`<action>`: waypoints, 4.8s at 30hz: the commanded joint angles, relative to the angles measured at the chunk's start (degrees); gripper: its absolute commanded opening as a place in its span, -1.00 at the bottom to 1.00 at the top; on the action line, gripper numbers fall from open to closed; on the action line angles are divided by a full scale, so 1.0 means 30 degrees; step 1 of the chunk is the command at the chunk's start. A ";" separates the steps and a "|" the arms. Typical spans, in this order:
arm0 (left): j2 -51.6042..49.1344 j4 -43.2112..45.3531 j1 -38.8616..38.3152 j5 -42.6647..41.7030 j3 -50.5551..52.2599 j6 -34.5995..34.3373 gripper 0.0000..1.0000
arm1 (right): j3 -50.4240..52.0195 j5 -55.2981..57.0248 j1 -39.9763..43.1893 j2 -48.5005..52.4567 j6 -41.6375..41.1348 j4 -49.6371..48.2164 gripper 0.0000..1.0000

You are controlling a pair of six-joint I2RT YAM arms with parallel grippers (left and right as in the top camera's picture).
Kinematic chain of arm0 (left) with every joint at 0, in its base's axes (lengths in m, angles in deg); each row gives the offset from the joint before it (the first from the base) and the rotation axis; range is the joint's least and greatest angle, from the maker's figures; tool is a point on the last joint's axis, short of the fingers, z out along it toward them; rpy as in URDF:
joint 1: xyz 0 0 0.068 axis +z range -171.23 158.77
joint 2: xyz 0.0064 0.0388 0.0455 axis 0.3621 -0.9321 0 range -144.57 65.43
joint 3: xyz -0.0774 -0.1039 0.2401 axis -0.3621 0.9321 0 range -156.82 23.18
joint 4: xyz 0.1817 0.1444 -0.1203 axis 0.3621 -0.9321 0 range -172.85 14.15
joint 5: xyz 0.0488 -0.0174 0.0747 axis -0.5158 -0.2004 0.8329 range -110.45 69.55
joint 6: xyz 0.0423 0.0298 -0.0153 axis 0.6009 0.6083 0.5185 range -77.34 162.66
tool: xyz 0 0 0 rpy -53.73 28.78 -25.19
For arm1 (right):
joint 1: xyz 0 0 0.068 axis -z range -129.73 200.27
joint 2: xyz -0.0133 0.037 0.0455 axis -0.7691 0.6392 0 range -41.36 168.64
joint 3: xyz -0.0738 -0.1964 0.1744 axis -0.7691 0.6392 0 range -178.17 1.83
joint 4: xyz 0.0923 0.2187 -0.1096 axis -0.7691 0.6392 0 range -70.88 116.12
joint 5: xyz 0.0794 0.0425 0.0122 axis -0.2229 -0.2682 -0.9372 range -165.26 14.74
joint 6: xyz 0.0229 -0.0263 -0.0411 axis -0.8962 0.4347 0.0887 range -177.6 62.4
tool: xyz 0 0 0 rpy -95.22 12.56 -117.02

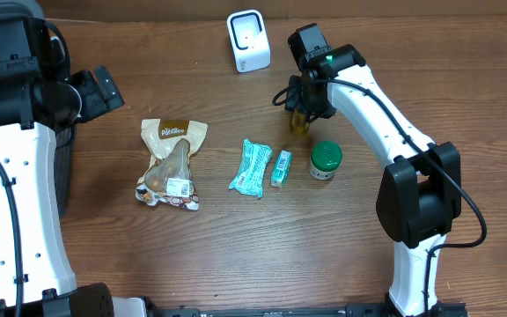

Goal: Scan the item barcode
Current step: 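Lower the right gripper onto the oil bottle and grasp it, then lift the oil bottle with the right gripper and tilt it sideways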

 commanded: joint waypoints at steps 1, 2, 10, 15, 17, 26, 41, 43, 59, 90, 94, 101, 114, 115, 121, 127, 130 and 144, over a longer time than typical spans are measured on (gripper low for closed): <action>-0.0051 0.0000 0.0029 -0.0007 -0.0117 0.0219 0.99 | -0.0095 0.0029 0.0204 0.0219 -0.0066 -0.0029 -0.22; -0.0051 0.0000 0.0029 -0.0007 -0.0117 0.0219 0.99 | -0.0189 -0.0109 0.0284 0.0211 -0.0066 0.0058 -0.25; -0.0051 0.0000 0.0029 0.0000 -0.0117 0.0219 0.99 | -0.0925 -0.5479 0.2200 -0.1523 0.2361 0.0889 -0.38; -0.0051 0.0000 0.0029 -0.0007 -0.0117 0.0219 0.99 | -0.0918 -1.4090 0.4962 -0.3905 0.6783 0.1821 -0.56; -0.0051 0.0000 0.0029 -0.0007 -0.0117 0.0219 0.99 | -0.0918 -1.7704 0.6477 -0.4932 0.8786 0.3300 -0.58; -0.0051 0.0000 0.0029 -0.0007 -0.0117 0.0219 0.99 | -0.0918 -2.6746 0.9078 -0.5639 1.8921 1.0797 -0.56; -0.0051 0.0000 0.0029 -0.0007 -0.0117 0.0219 0.99 | -0.0882 -2.6891 0.8998 -0.5639 1.9533 1.1642 -0.57; -0.0051 0.0000 0.0029 -0.0007 -0.0117 0.0219 0.99 | -0.0882 -2.6971 0.8998 -0.5639 1.9511 1.1642 -0.57; -0.0051 0.0000 0.0029 -0.0007 -0.0117 0.0219 0.99 | -0.0882 -2.6083 0.8539 -0.5639 1.9096 1.1642 -0.57; -0.0051 -0.0007 0.0029 0.0000 -0.0117 0.0219 0.99 | 0.0262 -2.5740 0.6098 -0.6943 1.6997 1.1642 -0.71; -0.0051 0.0000 0.0029 -0.0007 -0.0117 0.0219 0.99 | 0.1282 -2.5478 0.6798 -0.9085 1.7107 1.1635 -0.70; -0.0051 0.0000 0.0029 0.0000 -0.0117 0.0219 0.99 | 0.5442 -2.5653 0.6841 -1.1570 1.7704 1.0965 -0.70; -0.0051 0.0000 0.0029 0.0000 -0.0117 0.0219 0.99 | 1.1635 -2.9937 0.6827 -1.1686 2.0036 0.6856 -0.61; -0.0051 0.0000 0.0029 0.0000 -0.0117 0.0219 0.99 | 1.1635 -2.9747 0.6827 -1.1686 2.0036 0.6856 -0.61; -0.0051 -0.0007 0.0029 -0.0007 -0.0117 0.0219 0.99 | 1.1635 -2.8560 0.6819 -1.1686 2.0028 0.6630 -0.61; -0.0051 0.0000 0.0029 -0.0007 -0.0117 0.0219 0.99 | 1.1635 -2.8115 0.6819 -1.1686 1.9955 0.6368 -0.62; -0.0051 0.0000 0.0029 0.0000 -0.0117 0.0219 0.99 | 1.1635 -2.8108 0.6819 -1.1686 1.9955 0.6346 -0.62; -0.0051 0.0000 0.0029 0.0000 -0.0117 0.0219 0.99 | 1.1635 -2.5514 0.6819 -1.1664 1.6378 0.3628 -0.62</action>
